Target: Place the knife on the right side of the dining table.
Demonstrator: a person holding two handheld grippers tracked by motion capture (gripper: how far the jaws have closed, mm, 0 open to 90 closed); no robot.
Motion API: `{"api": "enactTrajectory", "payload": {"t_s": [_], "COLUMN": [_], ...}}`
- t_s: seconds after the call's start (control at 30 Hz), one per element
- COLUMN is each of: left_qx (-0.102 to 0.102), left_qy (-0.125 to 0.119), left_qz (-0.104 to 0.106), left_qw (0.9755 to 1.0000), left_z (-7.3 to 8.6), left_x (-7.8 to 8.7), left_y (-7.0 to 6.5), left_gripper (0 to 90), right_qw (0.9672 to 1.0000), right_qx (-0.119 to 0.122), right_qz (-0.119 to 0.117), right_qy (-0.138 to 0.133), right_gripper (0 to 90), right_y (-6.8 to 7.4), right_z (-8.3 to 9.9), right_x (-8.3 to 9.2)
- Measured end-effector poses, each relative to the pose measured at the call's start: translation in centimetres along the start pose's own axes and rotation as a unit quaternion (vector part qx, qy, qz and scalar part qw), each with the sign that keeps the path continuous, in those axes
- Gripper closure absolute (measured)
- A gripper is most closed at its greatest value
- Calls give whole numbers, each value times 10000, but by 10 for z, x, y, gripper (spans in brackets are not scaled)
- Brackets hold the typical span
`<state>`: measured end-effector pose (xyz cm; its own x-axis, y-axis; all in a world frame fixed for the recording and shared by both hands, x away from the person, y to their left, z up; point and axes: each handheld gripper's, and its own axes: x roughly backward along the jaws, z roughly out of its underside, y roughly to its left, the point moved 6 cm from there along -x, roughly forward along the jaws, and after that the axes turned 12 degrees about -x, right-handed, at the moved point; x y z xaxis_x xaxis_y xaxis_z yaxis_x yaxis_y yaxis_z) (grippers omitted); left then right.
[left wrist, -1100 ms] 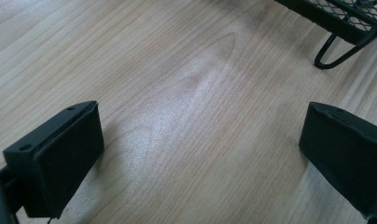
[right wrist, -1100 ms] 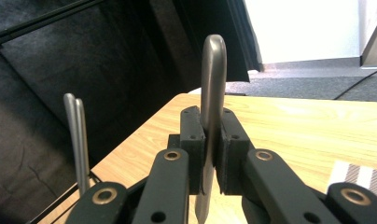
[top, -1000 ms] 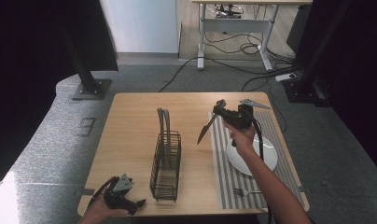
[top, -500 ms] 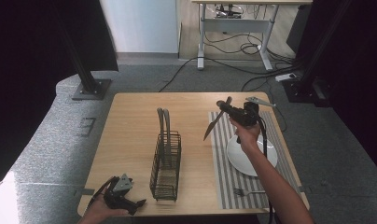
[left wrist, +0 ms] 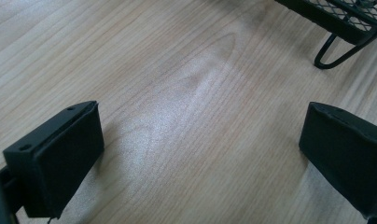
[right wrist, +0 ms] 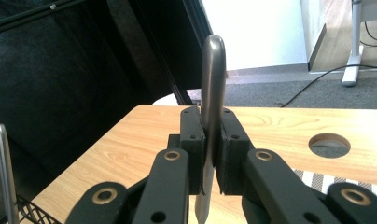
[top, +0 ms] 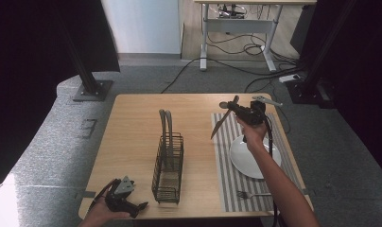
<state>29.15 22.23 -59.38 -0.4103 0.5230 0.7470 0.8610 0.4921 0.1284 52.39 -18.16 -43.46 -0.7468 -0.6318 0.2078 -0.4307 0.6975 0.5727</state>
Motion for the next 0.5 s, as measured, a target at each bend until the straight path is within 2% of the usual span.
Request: {"api": "enactTrajectory", "payload": {"t_s": [0.27, 0.5], "left_qx": [1, -6], "left_qy": [0, 5], "left_qz": [0, 0], "left_qw": [10000, 10000], "left_z": [0, 0], "left_x": [0, 0], "left_y": [0, 0], "left_gripper": [0, 0], "right_qw": [9999, 9999], "right_qx": [97, 73], "right_qz": [7, 146], "right_qy": [-48, -30], "right_gripper": [828, 828], "right_y": [3, -6], "right_z": [-7, -8], "right_x": [0, -2]}}
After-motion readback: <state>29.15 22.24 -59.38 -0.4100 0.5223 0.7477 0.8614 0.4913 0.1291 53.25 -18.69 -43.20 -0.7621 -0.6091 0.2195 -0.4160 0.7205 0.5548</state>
